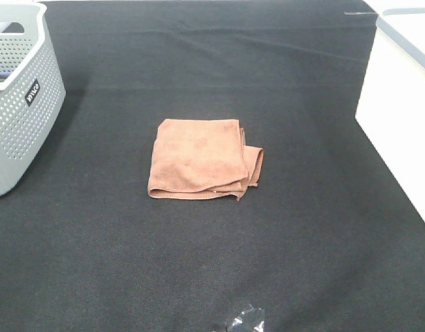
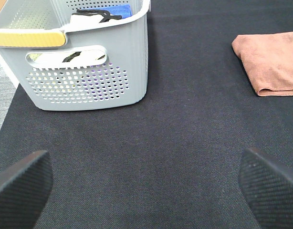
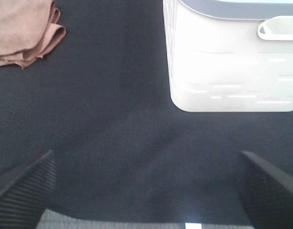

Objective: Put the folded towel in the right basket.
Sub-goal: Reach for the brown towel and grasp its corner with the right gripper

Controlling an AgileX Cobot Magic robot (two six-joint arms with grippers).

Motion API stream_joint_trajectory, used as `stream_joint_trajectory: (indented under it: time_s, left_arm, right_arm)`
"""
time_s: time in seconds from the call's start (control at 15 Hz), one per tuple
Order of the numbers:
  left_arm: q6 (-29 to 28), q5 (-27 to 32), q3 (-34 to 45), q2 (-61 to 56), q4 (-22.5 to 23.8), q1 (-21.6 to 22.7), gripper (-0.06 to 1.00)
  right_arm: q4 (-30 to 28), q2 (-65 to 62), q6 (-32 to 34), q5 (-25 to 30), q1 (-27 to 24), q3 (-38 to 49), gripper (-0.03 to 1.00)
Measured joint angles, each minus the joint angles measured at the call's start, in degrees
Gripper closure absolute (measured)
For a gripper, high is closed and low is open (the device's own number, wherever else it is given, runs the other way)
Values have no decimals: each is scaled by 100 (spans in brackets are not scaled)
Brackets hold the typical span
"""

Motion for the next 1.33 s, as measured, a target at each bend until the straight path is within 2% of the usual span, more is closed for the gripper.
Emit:
stream_joint_trajectory:
  time_s: [0.2, 0.27, 0.53, 0.67, 0.8, 0.93, 1.13, 1.2, 1.27, 1.33]
  left_arm:
    - [0, 0, 0, 0, 0, 0, -5]
    - [0, 0, 0, 0, 0, 0, -5]
    - [0, 0, 0, 0, 0, 0, -5]
    - [0, 0, 0, 0, 0, 0, -5]
    - [0, 0, 0, 0, 0, 0, -5]
    - [0, 0, 0, 0, 0, 0, -5]
    - [0, 0, 0, 0, 0, 0, -5]
    - [0, 0, 0, 0, 0, 0, -5]
    - [0, 0, 0, 0, 0, 0, -5]
    - [0, 0, 0, 0, 0, 0, -5]
  right_arm:
    - [115, 1845, 0, 52, 0, -859, -2]
    - [258, 3083, 0, 327, 0, -1599, -2]
    - [516, 5363, 0, 584, 0, -3295, -2]
    - [1077, 6005, -143, 556, 0, -3701, -2]
    - [2246, 6790, -670, 441, 57, -4057, -2]
    - [2733, 7477, -837, -40, 653, -4251, -2]
    - [2882, 8846, -590, -762, 1793, -4727, -2]
    - [2882, 8846, -590, -762, 1793, -4727, -2]
    - [2991, 9597, -481, -888, 2057, -5094, -2]
    - [3031, 10050, -470, -934, 2097, -5334, -2]
